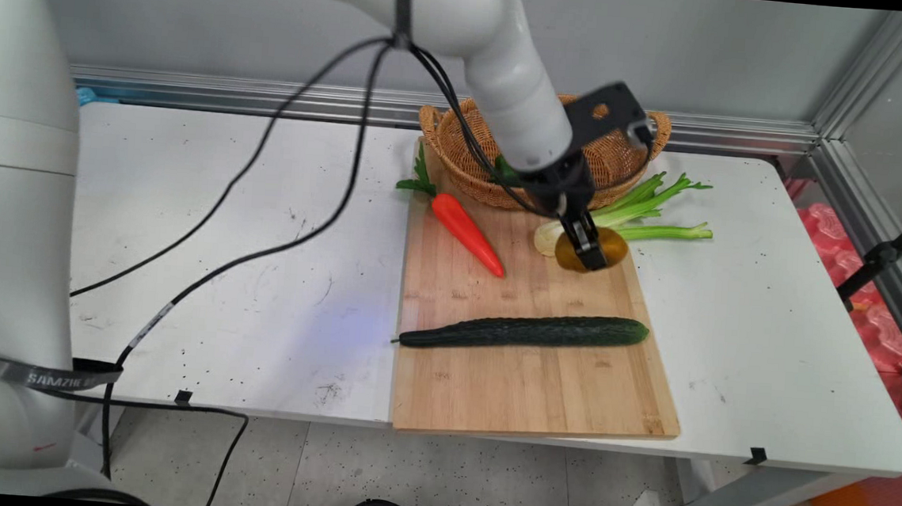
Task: Place the picked object on the cutting board
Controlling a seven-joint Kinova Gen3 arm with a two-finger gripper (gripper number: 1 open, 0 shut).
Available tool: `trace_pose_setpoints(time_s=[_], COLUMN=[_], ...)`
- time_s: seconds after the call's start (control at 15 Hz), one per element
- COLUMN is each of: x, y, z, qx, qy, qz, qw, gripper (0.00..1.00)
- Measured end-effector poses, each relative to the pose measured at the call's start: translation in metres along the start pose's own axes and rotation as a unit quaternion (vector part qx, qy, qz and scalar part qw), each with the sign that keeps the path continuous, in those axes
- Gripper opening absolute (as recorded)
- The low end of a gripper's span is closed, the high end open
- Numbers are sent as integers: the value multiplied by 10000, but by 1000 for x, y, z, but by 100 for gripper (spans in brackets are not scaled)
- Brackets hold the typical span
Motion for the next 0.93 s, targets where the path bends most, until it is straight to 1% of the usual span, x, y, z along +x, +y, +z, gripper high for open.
trace_pose_setpoints(time_s=[0.27,0.67,0.73,0.93], x=[2,6,7,8], y=[2,1,0,-1], z=[38,73,77,81], qx=[17,27,24,32], qy=[-89,-146,-146,-137], qz=[-52,-85,-85,-71], qw=[9999,9999,9999,9999], gripper=[0,0,100,100])
